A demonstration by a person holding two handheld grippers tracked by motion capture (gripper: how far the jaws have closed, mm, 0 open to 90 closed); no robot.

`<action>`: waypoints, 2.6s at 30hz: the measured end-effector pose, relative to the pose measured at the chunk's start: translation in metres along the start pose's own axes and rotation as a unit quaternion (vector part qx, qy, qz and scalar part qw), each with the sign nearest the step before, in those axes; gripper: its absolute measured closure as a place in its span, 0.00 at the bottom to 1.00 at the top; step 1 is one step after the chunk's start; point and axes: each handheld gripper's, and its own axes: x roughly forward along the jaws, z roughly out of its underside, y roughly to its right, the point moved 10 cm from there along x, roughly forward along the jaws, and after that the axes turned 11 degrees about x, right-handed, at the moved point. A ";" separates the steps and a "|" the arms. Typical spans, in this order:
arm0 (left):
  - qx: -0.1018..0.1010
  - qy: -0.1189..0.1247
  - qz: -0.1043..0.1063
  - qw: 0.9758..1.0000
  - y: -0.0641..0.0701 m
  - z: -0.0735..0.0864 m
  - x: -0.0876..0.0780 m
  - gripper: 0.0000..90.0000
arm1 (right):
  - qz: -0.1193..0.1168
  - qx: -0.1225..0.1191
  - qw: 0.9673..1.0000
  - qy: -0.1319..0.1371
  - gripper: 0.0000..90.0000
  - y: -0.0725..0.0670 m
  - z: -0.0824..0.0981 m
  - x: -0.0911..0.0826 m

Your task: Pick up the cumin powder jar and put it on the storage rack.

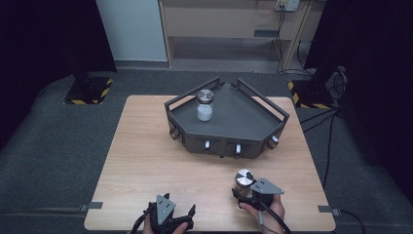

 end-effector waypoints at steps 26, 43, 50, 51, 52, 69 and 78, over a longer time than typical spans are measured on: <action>-0.004 -0.002 0.001 1.000 0.001 0.002 0.002 0.04 | -0.011 -0.028 0.999 0.033 0.35 -0.008 -0.024 -0.021; -0.006 0.001 0.000 1.000 0.001 0.001 0.000 0.04 | -0.002 -0.052 0.993 0.107 0.35 -0.013 -0.105 -0.082; -0.005 0.003 0.001 1.000 0.002 0.000 0.000 0.04 | 0.007 -0.058 0.990 0.126 0.35 -0.009 -0.132 -0.090; -0.004 0.003 0.001 1.000 0.002 0.000 0.000 0.04 | 0.007 -0.058 0.990 0.127 0.35 -0.008 -0.136 -0.091; -0.004 0.003 0.001 1.000 0.001 0.000 0.000 0.04 | 0.009 -0.059 0.990 0.131 0.35 -0.008 -0.139 -0.091; -0.008 0.004 0.006 1.000 0.002 0.000 0.000 0.04 | 0.030 -0.062 0.986 0.153 0.35 0.013 -0.194 -0.076; -0.010 0.002 0.005 1.000 0.001 0.001 0.000 0.04 | 0.036 -0.058 0.986 0.150 0.35 0.023 -0.219 -0.053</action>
